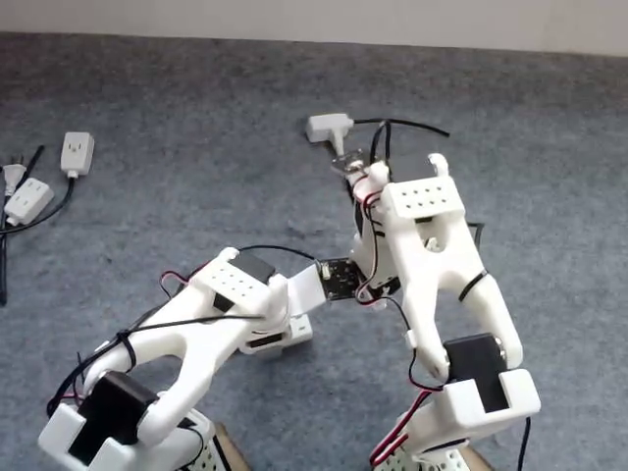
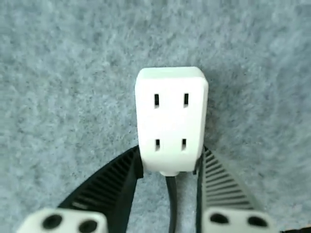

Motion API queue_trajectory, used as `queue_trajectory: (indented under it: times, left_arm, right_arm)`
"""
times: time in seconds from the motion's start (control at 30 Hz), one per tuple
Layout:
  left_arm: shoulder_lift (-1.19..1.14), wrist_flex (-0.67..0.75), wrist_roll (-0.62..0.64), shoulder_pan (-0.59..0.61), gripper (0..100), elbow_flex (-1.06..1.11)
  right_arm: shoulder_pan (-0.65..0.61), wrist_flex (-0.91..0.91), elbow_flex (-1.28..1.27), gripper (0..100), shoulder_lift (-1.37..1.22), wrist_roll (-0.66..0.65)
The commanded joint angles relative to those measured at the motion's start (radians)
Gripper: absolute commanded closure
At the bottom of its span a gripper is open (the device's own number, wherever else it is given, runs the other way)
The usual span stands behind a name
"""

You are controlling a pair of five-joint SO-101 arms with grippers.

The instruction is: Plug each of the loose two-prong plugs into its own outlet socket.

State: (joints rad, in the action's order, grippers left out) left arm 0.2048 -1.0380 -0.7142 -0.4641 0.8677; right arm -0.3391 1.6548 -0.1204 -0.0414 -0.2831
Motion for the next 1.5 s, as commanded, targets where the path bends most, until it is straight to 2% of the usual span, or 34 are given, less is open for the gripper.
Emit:
queue_trajectory:
  times: [0.0,0.27,0.7,0.9,1.2,1.4,1.47]
  left_arm:
    - [0.002,0.025,-0.014,0.001,91,-0.051]
    - [-0.007,0.017,-0.038,0.091,91,-0.159]
    - [-0.007,0.021,-0.112,0.263,91,-0.139]
    - [-0.007,0.025,-0.127,0.266,91,-0.094]
    - [0.004,0.02,-0.121,0.278,74,-0.119]
    - [0.004,0.017,-0.121,0.377,73,-0.206]
    - [0.004,0.017,-0.081,0.415,73,-0.243]
  right_arm:
    - [0.021,-0.018,0.004,99.1,0.007,0.023]
    - [0.076,-0.03,0.012,99.1,0.007,0.048]
    - [0.088,-0.022,0.005,99.1,0.007,0.028]
    - [0.084,-0.022,0.005,99.1,0.007,0.028]
    - [0.084,-0.021,0.004,99.1,0.007,0.025]
    - [0.084,-0.001,0.004,99.1,0.007,-0.009]
    - [0.082,-0.001,0.004,99.1,0.007,-0.009]
